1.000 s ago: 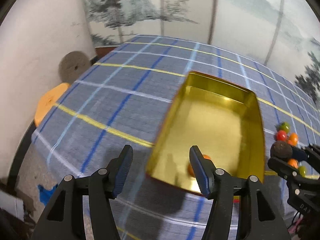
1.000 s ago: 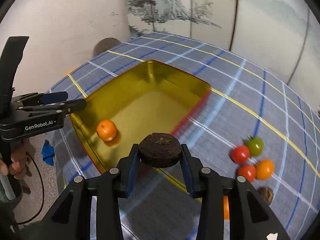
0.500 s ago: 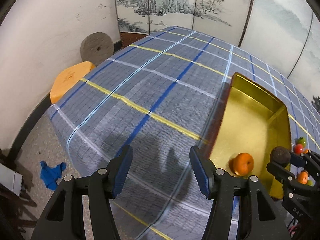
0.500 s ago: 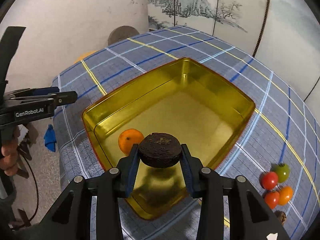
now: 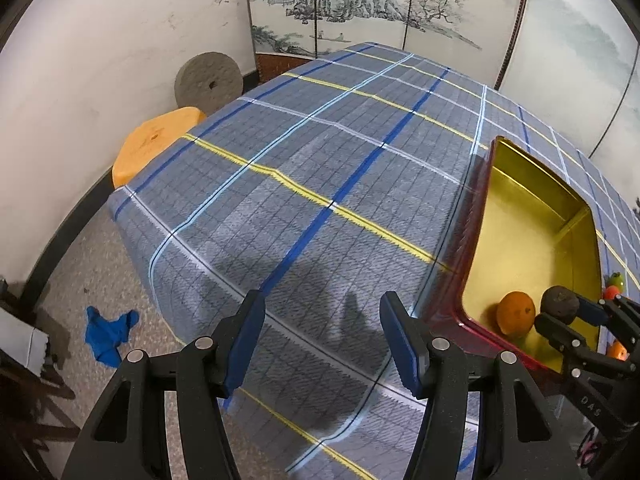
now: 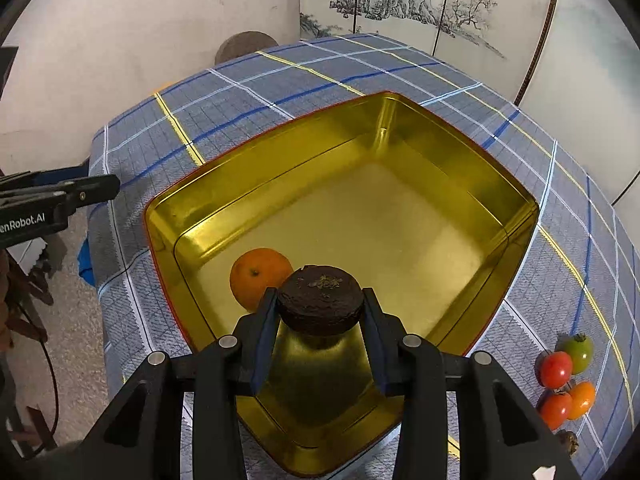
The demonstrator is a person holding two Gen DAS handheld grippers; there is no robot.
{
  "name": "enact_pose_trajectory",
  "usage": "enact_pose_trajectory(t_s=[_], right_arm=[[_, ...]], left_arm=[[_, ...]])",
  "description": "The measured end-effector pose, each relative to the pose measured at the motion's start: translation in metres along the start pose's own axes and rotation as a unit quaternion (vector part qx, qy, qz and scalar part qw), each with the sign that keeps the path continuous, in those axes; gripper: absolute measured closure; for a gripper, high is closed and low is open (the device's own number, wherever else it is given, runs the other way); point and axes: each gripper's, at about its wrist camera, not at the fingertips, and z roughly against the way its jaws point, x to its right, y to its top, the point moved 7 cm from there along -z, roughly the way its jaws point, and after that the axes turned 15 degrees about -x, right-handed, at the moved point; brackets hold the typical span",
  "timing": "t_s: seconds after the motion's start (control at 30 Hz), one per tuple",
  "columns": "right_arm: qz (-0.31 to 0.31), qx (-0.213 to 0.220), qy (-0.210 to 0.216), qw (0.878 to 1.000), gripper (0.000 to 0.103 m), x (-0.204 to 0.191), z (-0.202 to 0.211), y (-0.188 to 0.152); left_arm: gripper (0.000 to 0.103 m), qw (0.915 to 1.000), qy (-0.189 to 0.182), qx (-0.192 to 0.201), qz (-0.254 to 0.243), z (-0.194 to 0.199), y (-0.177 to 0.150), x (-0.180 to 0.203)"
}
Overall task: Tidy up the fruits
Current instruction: 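Carry the dark brown fruit into the tin and open the right gripper, then withdraw both grippers from the tin back toward the fruit cluster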
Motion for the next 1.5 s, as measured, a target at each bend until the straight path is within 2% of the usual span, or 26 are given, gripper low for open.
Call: enact_pose_trajectory(t_s=[0.8,1.0,1.27,1.5], right_arm=[[-0.011,-0.008,0.004,1.000,0.065,0.003,-0.003,-0.008],[-0.011,0.000,0.006,1.000,0.060,0.003,0.003,-0.008],[-0.022,0.029,0.021,0.999,0.060,0.002,0.028,-0.018],[-0.052,0.063,0.017,0.997,0.060,0.022,0.065,-0.050]], left_arm=[[0.042,0.9998,-0.012,-0.012,-0.006,-0.006,-0.007,0.010],[0.042,0.9997,-0.018,-0.010,-0.015,-0.004,-0.009,0.018],[0.042,0.9985,-0.037,0.005,-0.041,0.007,-0.013,0.042],[0.042,0.9942,-0.068,0.004,-0.083,0.014,-0.025,0.083]])
